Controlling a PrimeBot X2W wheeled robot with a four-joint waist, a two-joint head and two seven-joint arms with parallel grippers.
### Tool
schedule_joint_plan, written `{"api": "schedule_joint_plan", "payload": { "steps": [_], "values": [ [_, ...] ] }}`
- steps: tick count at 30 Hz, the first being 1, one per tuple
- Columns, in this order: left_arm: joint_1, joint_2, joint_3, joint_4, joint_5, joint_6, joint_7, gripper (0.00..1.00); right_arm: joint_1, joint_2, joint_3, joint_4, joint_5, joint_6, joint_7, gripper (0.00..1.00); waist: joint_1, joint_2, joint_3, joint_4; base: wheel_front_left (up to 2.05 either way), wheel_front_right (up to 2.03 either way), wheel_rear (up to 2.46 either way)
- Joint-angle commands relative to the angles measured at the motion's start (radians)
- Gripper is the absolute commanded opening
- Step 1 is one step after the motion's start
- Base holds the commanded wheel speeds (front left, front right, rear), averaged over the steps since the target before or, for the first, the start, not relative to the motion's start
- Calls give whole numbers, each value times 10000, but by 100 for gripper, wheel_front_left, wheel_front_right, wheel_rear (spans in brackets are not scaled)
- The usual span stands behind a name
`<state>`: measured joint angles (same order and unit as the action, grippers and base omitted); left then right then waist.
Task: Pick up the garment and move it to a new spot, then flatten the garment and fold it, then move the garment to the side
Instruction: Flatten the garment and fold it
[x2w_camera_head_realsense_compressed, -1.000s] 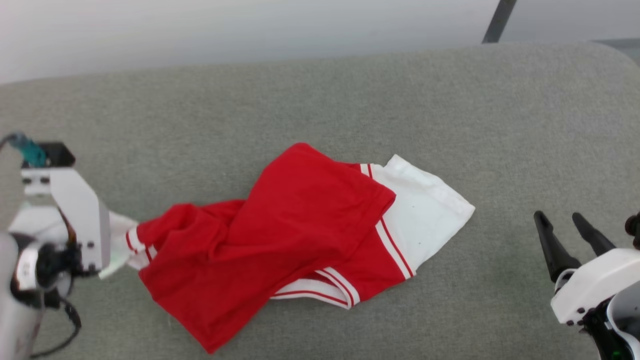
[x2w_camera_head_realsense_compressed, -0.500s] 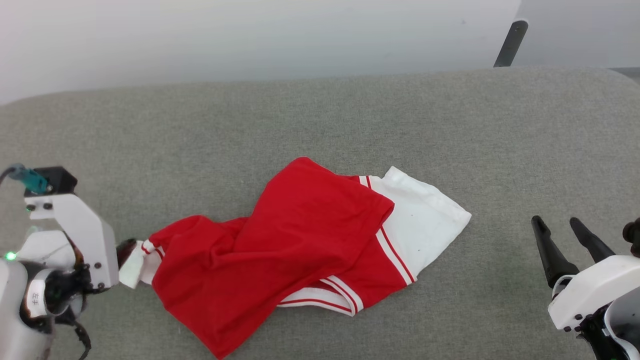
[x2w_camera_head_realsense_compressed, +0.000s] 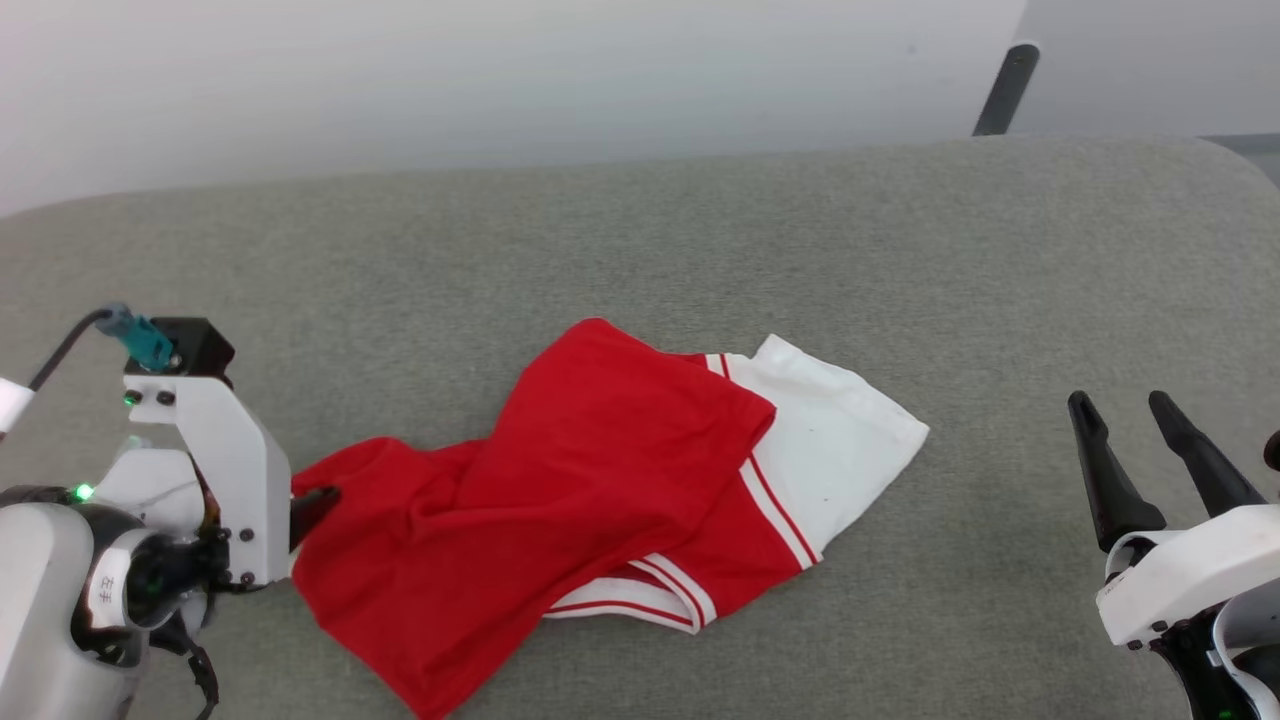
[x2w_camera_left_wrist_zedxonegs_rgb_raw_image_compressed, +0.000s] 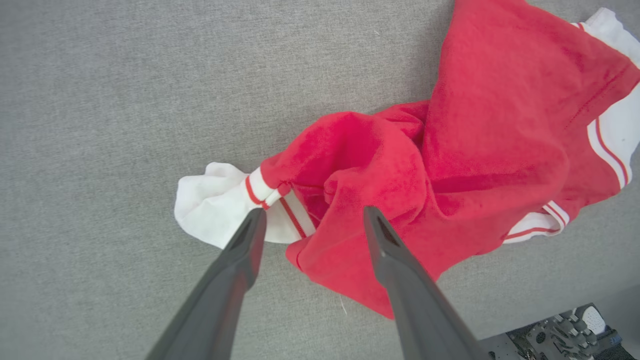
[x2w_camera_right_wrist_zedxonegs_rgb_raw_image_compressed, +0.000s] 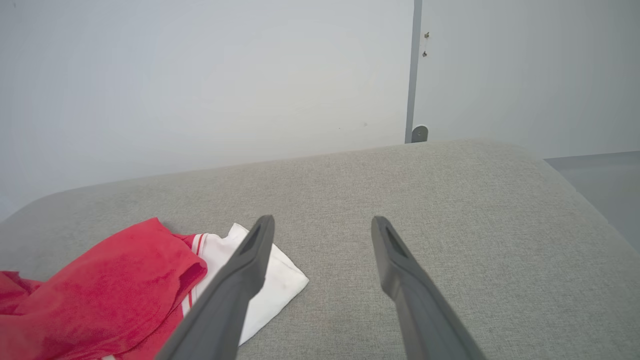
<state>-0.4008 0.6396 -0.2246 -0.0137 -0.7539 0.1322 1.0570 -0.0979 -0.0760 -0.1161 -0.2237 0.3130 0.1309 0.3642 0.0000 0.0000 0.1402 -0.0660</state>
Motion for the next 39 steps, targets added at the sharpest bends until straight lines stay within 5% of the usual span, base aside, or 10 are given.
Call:
{"api": "schedule_joint_plan", "payload": {
  "steps": [1,14,15,16,17,32,39],
  "values": [
    [-68,-19,23,58,-65,73,44,100,-104,-36,16,-30,-18,-3,-121,100,0,0,57,-151,0,0,0],
    [117,184,-186,23,-57,424,778,100,-115,-17,27,-97,173,-3,-471,100,0,0,390,-651,0,0,0],
    [125,101,-172,77,-132,478,808,81,-135,-14,35,-90,191,-3,-486,100,0,0,419,-666,0,0,0],
    [135,47,-192,106,-208,477,855,48,-155,-12,41,-79,190,-3,-485,100,0,0,439,-677,0,0,0],
    [138,46,-204,128,-231,458,878,0,-169,-12,46,-65,203,-3,-483,100,0,0,452,-687,0,0,0],
    [-1302,49,-21,2,-231,245,721,0,-224,-34,116,-7,234,-3,-650,100,0,0,610,-654,0,0,0],
    [-2809,-221,-235,720,156,-385,-73,0,-346,-76,319,88,347,-3,-715,100,0,0,909,-863,0,0,0]
  ]
}}
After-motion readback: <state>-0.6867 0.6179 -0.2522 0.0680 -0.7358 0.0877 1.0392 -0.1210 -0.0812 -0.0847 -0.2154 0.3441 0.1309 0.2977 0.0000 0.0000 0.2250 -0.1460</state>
